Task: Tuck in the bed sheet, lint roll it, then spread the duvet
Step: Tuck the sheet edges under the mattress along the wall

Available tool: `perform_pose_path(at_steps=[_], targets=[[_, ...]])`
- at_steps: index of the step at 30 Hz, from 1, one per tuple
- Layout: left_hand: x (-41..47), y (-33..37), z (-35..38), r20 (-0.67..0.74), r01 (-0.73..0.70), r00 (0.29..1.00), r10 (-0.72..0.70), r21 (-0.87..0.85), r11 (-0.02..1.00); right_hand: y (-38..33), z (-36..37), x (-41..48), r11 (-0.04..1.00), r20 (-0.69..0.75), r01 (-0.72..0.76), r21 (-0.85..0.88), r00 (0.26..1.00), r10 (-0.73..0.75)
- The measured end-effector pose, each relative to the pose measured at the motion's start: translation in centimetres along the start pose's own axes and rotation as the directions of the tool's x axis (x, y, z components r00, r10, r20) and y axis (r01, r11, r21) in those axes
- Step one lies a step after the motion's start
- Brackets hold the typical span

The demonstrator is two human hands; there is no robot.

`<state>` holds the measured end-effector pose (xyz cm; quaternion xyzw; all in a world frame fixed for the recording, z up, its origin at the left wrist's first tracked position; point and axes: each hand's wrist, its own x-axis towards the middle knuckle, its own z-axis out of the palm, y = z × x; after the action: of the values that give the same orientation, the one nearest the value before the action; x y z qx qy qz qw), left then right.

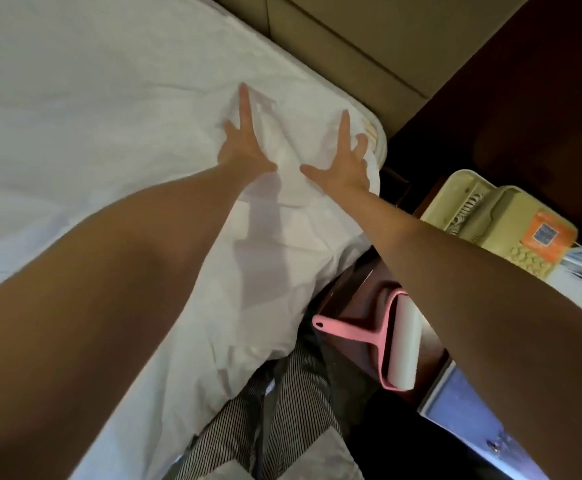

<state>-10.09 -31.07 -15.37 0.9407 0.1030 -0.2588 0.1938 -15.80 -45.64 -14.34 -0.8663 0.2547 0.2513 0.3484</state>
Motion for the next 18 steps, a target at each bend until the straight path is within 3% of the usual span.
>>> perform_pose_path(at_steps=[2,4,5,7,8,10,12,14,18], targets=[[1.1,-0.5,0.2,0.06,-0.011,0.998,0.011,0.003,1.0,-0.2,0.5,1.2,0.993,0.167,0.018,-0.113,0.986,0.001],[1.3,0.9,0.7,-0.011,-0.058,0.998,0.058,0.036,0.998,0.1,0.5,1.3,0.977,0.223,0.003,-0.213,0.974,0.046],[1.0,2.4,0.9,-0.088,-0.136,0.987,0.135,-0.006,0.991,0.3,-0.1,1.2,0.981,0.18,-0.015,-0.191,0.982,0.051],[0.5,6.3,0.9,-0.245,-0.273,0.95,0.195,-0.342,0.899,1.0,-2.2,1.5,0.992,-0.027,-0.118,-0.053,0.993,0.117],[0.1,8.2,0.8,-0.288,-0.345,0.925,0.249,-0.358,0.868,1.8,-3.6,2.0,0.987,-0.146,-0.158,-0.003,0.977,0.156],[-1.0,11.1,0.1,-0.19,-0.496,0.868,0.458,-0.332,0.802,2.9,-5.8,2.4,0.978,-0.256,-0.206,0.041,0.944,0.209],[-1.1,11.8,0.2,0.034,-0.511,0.834,0.551,-0.33,0.793,2.9,-6.4,2.3,0.967,-0.239,-0.247,0.058,0.937,0.254],[-0.8,10.2,0.1,0.152,-0.439,0.853,0.5,-0.312,0.843,1.5,-5.7,1.5,0.968,-0.219,-0.237,0.086,0.943,0.251],[0.3,3.8,-2.1,-0.085,-0.26,0.966,0.246,-0.291,0.921,-1.9,-3.7,0.5,0.992,-0.259,0.063,-0.114,0.962,-0.091]])
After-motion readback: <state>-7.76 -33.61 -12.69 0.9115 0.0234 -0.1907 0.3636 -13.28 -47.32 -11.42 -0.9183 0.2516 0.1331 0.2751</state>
